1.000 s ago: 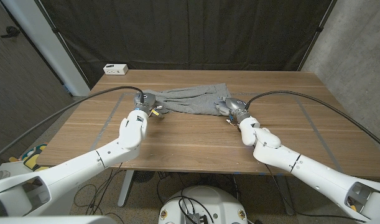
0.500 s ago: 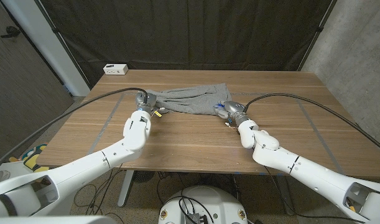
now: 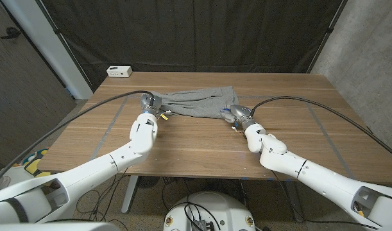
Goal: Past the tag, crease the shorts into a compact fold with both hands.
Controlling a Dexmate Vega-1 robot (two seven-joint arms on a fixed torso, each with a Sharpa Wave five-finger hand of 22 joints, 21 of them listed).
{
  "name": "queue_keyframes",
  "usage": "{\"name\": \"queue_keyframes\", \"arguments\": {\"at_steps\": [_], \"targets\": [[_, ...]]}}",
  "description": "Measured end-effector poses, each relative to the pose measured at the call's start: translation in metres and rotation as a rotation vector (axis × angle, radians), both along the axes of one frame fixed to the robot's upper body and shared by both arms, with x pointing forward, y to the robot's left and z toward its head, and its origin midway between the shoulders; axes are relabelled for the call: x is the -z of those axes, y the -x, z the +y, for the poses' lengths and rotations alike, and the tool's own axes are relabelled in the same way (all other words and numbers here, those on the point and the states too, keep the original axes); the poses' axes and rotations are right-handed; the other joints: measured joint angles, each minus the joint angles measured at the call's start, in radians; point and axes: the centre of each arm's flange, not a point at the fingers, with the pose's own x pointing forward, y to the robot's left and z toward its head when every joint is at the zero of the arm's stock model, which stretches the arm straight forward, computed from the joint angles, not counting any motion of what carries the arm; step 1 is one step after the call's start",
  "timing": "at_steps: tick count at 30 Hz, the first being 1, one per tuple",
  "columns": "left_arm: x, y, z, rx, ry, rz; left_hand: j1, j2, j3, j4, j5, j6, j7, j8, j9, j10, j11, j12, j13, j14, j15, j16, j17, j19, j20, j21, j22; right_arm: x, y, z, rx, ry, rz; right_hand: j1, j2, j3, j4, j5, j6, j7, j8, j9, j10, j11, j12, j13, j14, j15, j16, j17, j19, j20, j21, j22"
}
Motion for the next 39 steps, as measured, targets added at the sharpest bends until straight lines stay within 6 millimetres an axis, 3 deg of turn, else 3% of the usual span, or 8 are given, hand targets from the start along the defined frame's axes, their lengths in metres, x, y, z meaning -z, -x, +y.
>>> {"name": "queue_keyframes", "arguments": {"at_steps": [3,7,10,15,25,39], "targets": [[0.002,-0.003,-0.002,-0.002,-0.018,-0.023,0.077,0.032,0.044,-0.036,-0.037,0.067,-0.015,0.0,0.0,0.056,0.0,0.0,0.0,0.044,-0.002,-0.001,0.0,0.024,-0.012,0.013,0.001,0.0,-0.001,0.0,0.0,0.005,0.002,0.0,0.0,0.02,-0.003,-0.003,0.06,-0.001,0.01,-0.001,0.048,-0.003,0.006,0.0,0.044,-0.002,0.004,-0.002,0.027,0.002,0.002,0.0],[0.003,-0.005,-0.003,-0.003,-0.041,-0.054,0.19,0.064,0.134,-0.064,-0.099,0.153,-0.034,0.005,0.0,0.13,0.001,0.0,0.001,0.093,-0.007,-0.012,0.001,0.043,-0.02,0.029,0.005,0.0,-0.002,0.001,0.001,0.013,0.009,0.0,0.0,0.037,-0.001,-0.009,0.131,0.007,0.016,-0.001,0.111,0.009,0.014,-0.003,0.103,-0.004,0.008,-0.003,0.055,0.012,0.011,0.001],[0.004,-0.006,-0.005,-0.006,-0.066,-0.085,0.253,0.068,0.197,-0.069,-0.13,0.205,-0.043,0.011,0.0,0.168,0.0,0.0,0.007,0.128,-0.011,-0.012,0.004,0.054,-0.029,0.044,0.01,0.0,-0.002,0.001,0.002,0.016,0.013,0.0,0.0,0.045,-0.001,-0.009,0.157,0.012,0.016,-0.001,0.134,0.021,0.018,-0.003,0.125,-0.005,0.012,-0.002,0.063,0.015,0.014,0.003],[0.003,-0.005,-0.008,-0.011,-0.128,-0.15,0.278,0.058,0.247,-0.061,-0.164,0.3,-0.045,0.031,-0.001,0.202,0.009,0.007,0.027,0.169,-0.016,-0.016,0.008,0.066,-0.041,0.06,0.01,0.001,-0.003,-0.001,0.005,0.022,0.016,0.0,0.0,0.051,0.001,-0.009,0.168,0.018,0.016,-0.001,0.15,0.026,0.018,-0.003,0.135,-0.005,0.012,-0.002,0.069,0.012,0.015,0.004],[0.002,-0.005,-0.015,-0.006,-0.296,-0.26,0.291,0.045,0.256,-0.057,-0.19,0.392,-0.066,0.046,0.0,0.236,0.011,0.017,0.041,0.228,-0.028,0.0,0.024,0.082,-0.057,0.082,0.015,0.003,-0.004,-0.001,-0.009,0.039,0.023,0.0,0.0,0.074,-0.014,-0.009,0.205,0.013,0.015,-0.003,0.174,0.01,0.017,-0.003,0.135,-0.005,0.0,-0.005,0.069,0.012,0.011,0.003],[-0.004,0.001,-0.028,0.05,-0.5,-0.363,0.295,0.041,0.253,-0.055,-0.201,0.418,-0.071,0.053,0.004,0.246,0.011,0.023,0.057,0.258,-0.034,0.008,0.033,0.085,-0.075,0.093,0.014,0.007,-0.004,-0.005,-0.016,0.044,0.029,0.005,-0.005,0.089,-0.021,-0.014,0.211,0.008,0.015,-0.003,0.177,0.01,0.014,-0.002,0.135,-0.005,-0.008,-0.005,0.069,0.012,0.01,0.002]]}}
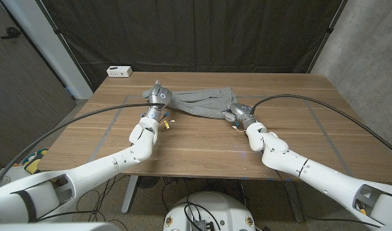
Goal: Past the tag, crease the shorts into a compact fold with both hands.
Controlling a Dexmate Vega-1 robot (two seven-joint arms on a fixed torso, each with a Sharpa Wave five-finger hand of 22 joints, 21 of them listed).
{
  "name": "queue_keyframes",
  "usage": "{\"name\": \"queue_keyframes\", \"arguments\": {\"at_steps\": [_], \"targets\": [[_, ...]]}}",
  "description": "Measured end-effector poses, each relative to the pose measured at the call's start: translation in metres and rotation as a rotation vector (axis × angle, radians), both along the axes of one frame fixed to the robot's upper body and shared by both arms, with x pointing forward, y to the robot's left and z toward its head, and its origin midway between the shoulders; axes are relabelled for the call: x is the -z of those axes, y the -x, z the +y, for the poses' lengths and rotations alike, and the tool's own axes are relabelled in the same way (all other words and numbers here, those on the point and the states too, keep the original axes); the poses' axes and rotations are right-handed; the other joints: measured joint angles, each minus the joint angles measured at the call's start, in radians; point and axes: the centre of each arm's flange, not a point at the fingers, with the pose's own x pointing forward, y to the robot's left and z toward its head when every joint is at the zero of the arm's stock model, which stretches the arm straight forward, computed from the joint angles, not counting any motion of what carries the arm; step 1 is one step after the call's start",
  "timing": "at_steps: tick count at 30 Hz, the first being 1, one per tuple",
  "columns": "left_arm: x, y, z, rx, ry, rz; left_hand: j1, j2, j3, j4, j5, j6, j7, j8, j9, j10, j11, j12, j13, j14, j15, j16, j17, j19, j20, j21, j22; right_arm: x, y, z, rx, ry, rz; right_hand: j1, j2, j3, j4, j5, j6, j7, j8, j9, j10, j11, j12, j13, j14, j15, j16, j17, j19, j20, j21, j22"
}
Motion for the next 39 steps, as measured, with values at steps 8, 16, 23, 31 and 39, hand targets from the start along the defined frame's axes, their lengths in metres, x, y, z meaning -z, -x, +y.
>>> {"name": "queue_keyframes", "arguments": {"at_steps": [8,16,23,31,39], "targets": [[-0.013,0.006,0.0,0.018,-0.131,-0.036,-0.006,-0.006,-0.004,0.004,0.0,0.006,-0.003,0.0,0.005,0.004,-0.004,0.0,0.005,0.0,0.0,0.0,0.003,-0.01,-0.021,0.001,0.0,0.003,0.0,0.001,-0.014,0.002,0.004,0.004,0.004,0.009,0.0,0.0,0.014,0.003,0.0,0.0,0.011,0.0,-0.003,0.0,0.0,0.0,0.0,0.0,0.0,0.0,0.0,0.0],[-0.028,0.011,-0.003,0.024,-0.254,-0.063,-0.007,-0.007,-0.01,0.01,0.0,0.008,-0.005,0.0,0.005,0.004,-0.004,0.0,0.006,0.0,0.0,0.0,0.003,-0.016,-0.027,0.001,0.0,0.005,-0.001,0.0,-0.022,0.004,0.01,0.012,0.012,0.016,-0.006,0.0,0.016,0.005,0.0,0.0,0.016,-0.006,-0.006,0.0,0.0,0.0,0.0,0.0,0.005,-0.005,-0.007,-0.001],[-0.046,0.014,-0.003,0.021,-0.329,-0.087,-0.007,-0.007,-0.015,0.015,0.008,0.008,-0.005,0.008,0.017,0.003,-0.004,0.0,0.003,-0.008,0.0,0.0,0.003,-0.02,-0.023,0.008,0.005,0.007,-0.002,0.001,-0.032,0.008,0.015,0.016,0.008,0.024,-0.007,0.0,0.016,0.005,-0.008,0.0,0.016,-0.006,-0.006,0.0,0.0,0.0,0.0,0.0,0.005,-0.005,-0.008,0.0],[-0.057,0.014,-0.012,0.044,-0.415,-0.103,-0.002,-0.011,-0.02,0.011,0.016,0.008,-0.005,0.015,0.027,0.001,-0.006,-0.007,0.006,-0.015,0.003,0.0,0.007,-0.025,-0.028,0.011,0.005,0.008,-0.003,0.001,-0.037,0.007,0.02,0.016,0.008,0.024,-0.006,0.0,0.021,0.0,-0.008,0.0,0.021,-0.011,-0.011,0.0,0.0,0.0,-0.007,0.0,0.005,-0.005,-0.012,0.0],[-0.069,0.015,-0.023,0.077,-0.481,-0.126,-0.002,-0.012,-0.024,0.014,0.023,0.008,-0.005,0.025,0.036,-0.004,-0.011,-0.014,0.007,-0.024,0.005,-0.007,0.004,-0.03,-0.023,0.015,0.005,0.01,-0.005,0.001,-0.041,0.005,0.024,0.016,0.008,0.031,-0.008,0.0,0.021,0.0,-0.016,0.0,0.021,-0.011,-0.014,-0.001,0.0,0.0,-0.008,0.001,0.005,-0.005,-0.014,0.0]]}}
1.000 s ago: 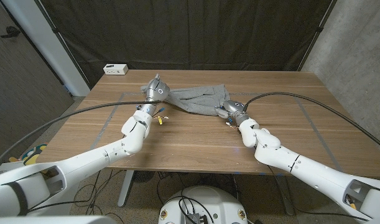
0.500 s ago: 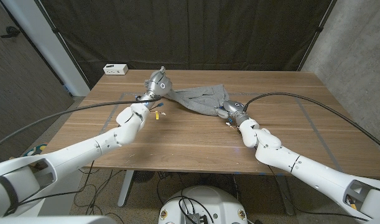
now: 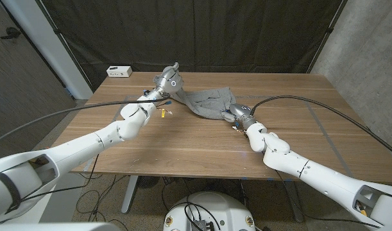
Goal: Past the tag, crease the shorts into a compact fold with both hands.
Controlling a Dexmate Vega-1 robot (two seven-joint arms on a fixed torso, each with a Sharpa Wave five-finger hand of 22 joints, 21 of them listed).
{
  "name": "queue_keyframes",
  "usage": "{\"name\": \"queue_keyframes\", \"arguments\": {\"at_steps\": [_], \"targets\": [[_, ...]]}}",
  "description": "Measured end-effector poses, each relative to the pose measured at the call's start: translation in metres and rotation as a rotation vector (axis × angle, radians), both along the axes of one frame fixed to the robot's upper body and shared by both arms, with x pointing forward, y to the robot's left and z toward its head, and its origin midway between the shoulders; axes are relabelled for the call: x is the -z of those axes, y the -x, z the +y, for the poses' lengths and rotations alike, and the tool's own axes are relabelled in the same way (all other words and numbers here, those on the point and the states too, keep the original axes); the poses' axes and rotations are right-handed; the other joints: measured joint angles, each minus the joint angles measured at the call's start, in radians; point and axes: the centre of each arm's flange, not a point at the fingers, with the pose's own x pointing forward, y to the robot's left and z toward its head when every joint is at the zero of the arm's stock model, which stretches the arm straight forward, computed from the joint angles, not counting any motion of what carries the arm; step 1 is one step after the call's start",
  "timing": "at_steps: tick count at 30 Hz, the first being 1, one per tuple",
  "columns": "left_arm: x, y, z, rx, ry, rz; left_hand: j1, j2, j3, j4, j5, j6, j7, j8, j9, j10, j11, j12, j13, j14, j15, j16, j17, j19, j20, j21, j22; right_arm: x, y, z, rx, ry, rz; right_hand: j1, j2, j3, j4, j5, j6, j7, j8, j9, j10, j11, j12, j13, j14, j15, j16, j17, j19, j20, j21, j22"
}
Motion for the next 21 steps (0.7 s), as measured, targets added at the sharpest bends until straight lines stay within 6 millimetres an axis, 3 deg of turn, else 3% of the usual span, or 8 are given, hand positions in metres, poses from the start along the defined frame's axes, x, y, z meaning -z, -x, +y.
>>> {"name": "queue_keyframes", "arguments": {"at_steps": [3,5,21], "targets": [[0.003,0.0,-0.003,0.011,-0.021,0.003,0.0,0.0,0.0,0.0,0.0,-0.002,0.002,0.004,0.001,-0.002,-0.002,-0.006,0.001,0.0,0.0,0.0,0.0,0.0,0.0,0.0,0.0,0.0,0.0,-0.001,0.002,0.0,0.001,0.0,0.0,0.0,0.0,0.0,0.0,0.0,0.0,0.0,0.0,0.0,0.0,0.0,0.0,0.0,0.0,0.002,0.0,0.0,0.0,0.0],[-0.012,0.001,-0.007,0.017,-0.025,-0.019,0.0,0.0,-0.003,0.003,0.008,-0.004,0.004,0.004,0.004,-0.002,-0.002,-0.01,0.001,-0.007,-0.001,0.0,0.0,0.0,0.0,0.0,0.0,0.0,0.0,0.001,-0.008,-0.002,0.0,0.0,0.0,0.0,0.0,0.0,0.0,0.0,0.0,0.0,0.0,0.0,-0.003,0.0,0.0,0.0,-0.001,0.001,0.0,0.0,0.0,-0.001],[-0.02,0.004,-0.033,0.088,-0.158,-0.035,0.0,0.0,-0.003,0.009,0.015,-0.008,0.0,0.018,0.013,0.002,-0.005,-0.018,0.005,-0.016,0.005,-0.008,-0.005,-0.005,-0.005,0.004,0.0,0.004,-0.003,-0.002,-0.014,-0.009,0.005,0.013,-0.005,0.018,-0.018,0.0,0.0,0.0,-0.008,0.0,-0.002,-0.001,-0.012,0.0,0.0,0.0,-0.002,0.001,-0.004,-0.004,-0.002,0.0]]}}
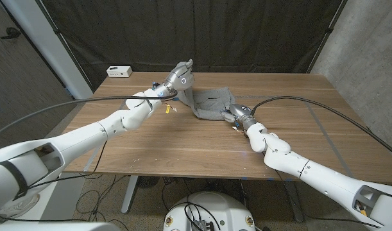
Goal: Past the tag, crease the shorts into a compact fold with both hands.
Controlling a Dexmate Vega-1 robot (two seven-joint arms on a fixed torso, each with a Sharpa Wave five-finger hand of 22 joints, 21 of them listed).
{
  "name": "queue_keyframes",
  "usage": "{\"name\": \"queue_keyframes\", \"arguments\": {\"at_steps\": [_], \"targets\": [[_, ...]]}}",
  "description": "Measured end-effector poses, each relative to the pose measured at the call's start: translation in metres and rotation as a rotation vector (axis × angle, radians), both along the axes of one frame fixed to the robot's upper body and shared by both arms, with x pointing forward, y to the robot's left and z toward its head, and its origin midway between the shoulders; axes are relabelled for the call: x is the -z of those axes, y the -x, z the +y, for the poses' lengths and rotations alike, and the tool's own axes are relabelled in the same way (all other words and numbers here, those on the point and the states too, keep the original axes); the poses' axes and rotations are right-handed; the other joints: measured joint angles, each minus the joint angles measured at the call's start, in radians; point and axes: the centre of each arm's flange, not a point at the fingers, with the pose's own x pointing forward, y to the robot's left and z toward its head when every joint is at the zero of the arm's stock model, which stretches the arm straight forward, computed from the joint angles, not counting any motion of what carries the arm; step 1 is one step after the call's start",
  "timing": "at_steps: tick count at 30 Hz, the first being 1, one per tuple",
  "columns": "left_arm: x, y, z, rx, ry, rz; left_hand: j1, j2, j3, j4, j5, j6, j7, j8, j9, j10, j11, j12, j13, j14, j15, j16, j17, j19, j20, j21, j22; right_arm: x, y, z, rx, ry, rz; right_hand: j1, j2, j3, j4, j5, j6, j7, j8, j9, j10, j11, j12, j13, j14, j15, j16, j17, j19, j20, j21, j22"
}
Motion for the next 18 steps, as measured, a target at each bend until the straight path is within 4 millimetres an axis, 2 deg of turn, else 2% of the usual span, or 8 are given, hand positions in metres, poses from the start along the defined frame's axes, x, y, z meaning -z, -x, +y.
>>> {"name": "queue_keyframes", "arguments": {"at_steps": [18], "targets": [[-0.004,0.0,-0.028,0.073,-0.128,-0.01,0.0,0.0,-0.004,0.004,0.014,-0.011,0.0,0.009,0.006,0.005,-0.005,-0.007,0.0,0.0,0.0,0.0,0.0,0.0,0.0,0.004,-0.003,0.004,-0.001,-0.004,-0.003,-0.013,0.005,0.007,0.007,0.004,-0.004,-0.006,0.0,0.0,-0.008,0.001,0.0,0.001,-0.006,0.0,0.0,0.0,-0.004,0.0,-0.007,-0.007,0.002,0.0]]}}
